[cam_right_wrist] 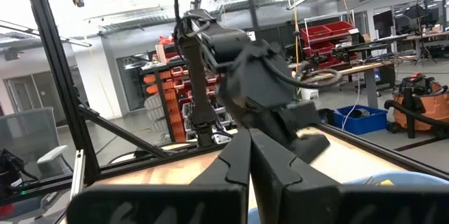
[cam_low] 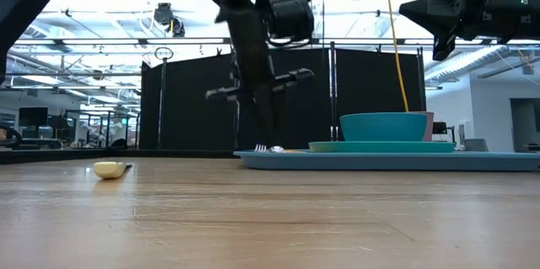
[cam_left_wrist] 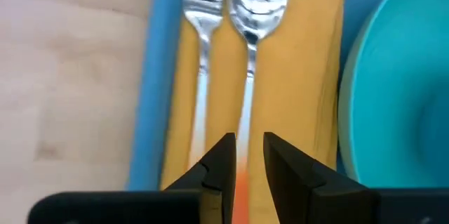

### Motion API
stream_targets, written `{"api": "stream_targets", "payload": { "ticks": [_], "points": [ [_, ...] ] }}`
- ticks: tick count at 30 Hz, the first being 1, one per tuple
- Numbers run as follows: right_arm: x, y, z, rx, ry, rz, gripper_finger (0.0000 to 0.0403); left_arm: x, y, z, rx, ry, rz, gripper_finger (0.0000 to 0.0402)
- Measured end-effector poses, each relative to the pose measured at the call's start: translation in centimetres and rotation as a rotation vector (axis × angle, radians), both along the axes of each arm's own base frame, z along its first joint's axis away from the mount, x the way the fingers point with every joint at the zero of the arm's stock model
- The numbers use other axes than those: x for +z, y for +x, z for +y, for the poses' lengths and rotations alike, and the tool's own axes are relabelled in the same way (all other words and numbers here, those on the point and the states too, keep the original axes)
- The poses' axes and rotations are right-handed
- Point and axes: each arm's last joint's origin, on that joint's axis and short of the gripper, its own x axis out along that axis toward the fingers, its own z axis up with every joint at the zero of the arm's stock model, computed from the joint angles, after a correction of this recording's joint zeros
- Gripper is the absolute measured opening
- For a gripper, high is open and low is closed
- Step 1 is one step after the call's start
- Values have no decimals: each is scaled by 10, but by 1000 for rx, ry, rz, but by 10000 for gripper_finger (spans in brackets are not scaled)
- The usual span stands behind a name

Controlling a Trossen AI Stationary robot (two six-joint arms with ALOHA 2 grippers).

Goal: Set up tray
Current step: Put the silver knife onto the blue tray

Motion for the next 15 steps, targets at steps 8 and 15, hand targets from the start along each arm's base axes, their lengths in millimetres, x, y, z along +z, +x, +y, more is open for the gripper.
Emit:
{"api": "stream_targets", "payload": {
  "ticks": [8, 15],
  "points": [
    [0, 0, 0, 0, 0, -1, 0, 28, -25, -27, 121, -63, 67, 76],
    [0, 0, 0, 0, 0, -1, 0, 34, -46, -57, 251, -143, 200, 76]
  ]
}}
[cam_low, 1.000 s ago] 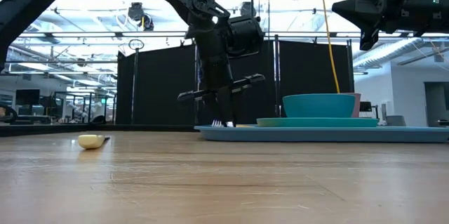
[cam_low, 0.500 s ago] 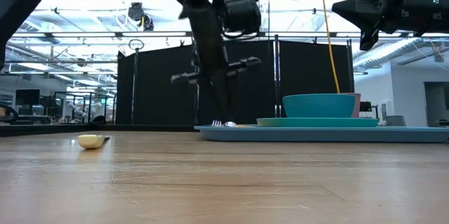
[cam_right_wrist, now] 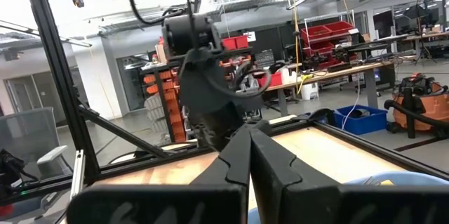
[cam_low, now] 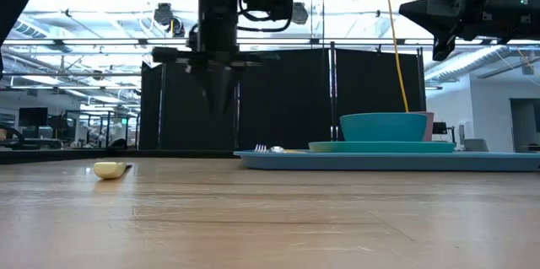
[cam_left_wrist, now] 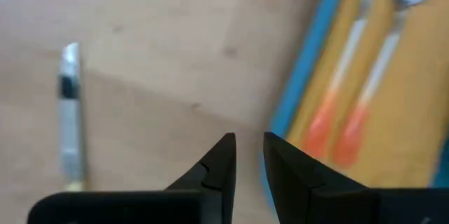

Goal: Set up tray
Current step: Put the silver knife onto the blue tray

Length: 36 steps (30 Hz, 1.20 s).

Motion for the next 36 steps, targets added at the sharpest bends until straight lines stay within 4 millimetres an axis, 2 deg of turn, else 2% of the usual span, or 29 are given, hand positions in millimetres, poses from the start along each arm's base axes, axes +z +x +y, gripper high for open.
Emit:
{"api": "stream_targets", "payload": {
  "ticks": [16, 26, 31, 36],
  "points": [
    [0, 0, 0, 0, 0, 0, 0, 4, -26, -71, 121, -82, 163, 76],
    [0, 0, 0, 0, 0, 0, 0, 32, -44, -116, 39, -5, 16, 76],
    [0, 0, 0, 0, 0, 1, 0, 39, -53, -127, 1, 42, 2, 76],
    [0, 0, 0, 0, 0, 0, 0, 40, -56, -122, 14, 53, 44, 76]
  ]
}}
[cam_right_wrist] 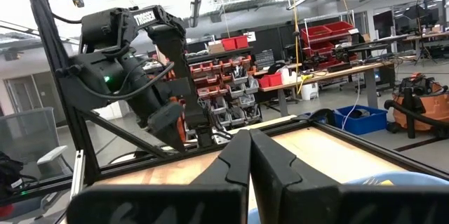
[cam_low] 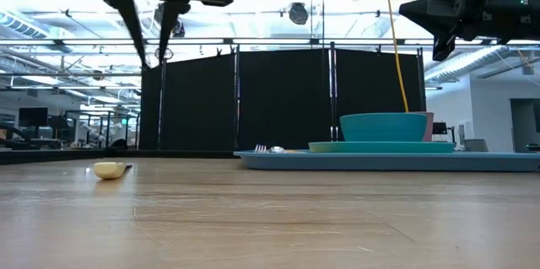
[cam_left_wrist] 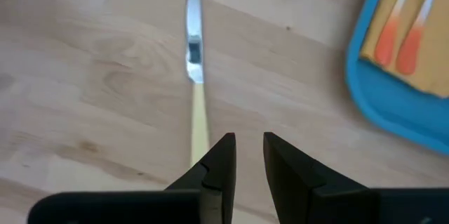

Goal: Set up tray
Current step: Put the silver knife onto the blue tray

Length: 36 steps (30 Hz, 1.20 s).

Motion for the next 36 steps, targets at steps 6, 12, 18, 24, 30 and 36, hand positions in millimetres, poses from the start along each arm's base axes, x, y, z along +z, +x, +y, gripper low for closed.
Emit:
{"api": "stream_targets", "payload": {
  "ticks": [6, 12, 18, 24, 30, 36],
  "points": [
    [0, 0, 0, 0, 0, 0, 0, -7, 0, -3, -1, -8, -11, 76],
    [0, 0, 0, 0, 0, 0, 0, -38, 0, -12, -10, -53, -65, 76],
    [0, 0, 0, 0, 0, 0, 0, -56, 1, -11, -14, -57, -106, 76],
    [0, 0, 0, 0, 0, 0, 0, -73, 2, -6, 5, -75, -153, 76],
    [0, 0, 0, 0, 0, 0, 0, -83, 5, 7, 43, -95, -165, 76],
    [0, 0, 0, 0, 0, 0, 0, -81, -12, 13, 57, -116, -155, 76]
  ]
}}
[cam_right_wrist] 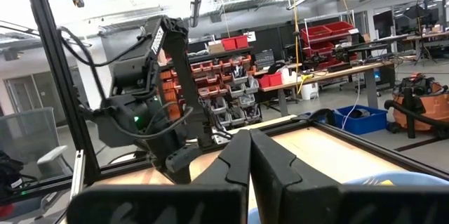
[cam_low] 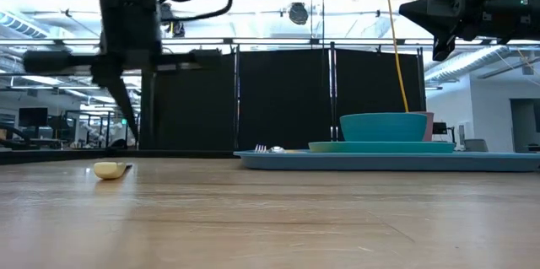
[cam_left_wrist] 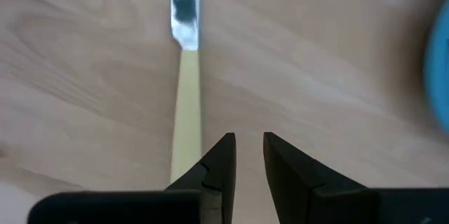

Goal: Set up tray
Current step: Put the silver knife onto the blue tray

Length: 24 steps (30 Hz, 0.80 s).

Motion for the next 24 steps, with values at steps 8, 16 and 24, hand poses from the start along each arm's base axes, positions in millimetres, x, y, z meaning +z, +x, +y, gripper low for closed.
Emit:
{"api": "stream_targets", "payload": {
  "ticks": [8, 16, 24],
  "points": [
    [0, 0, 0, 0, 0, 2, 0, -10, -28, 18, 9, -37, -114, 77],
    [0, 0, 0, 0, 0, 0, 0, -18, -37, 31, 41, -66, -70, 77],
    [0, 0, 0, 0, 0, 1, 0, -17, -37, 27, 36, -92, -72, 112]
  ]
}}
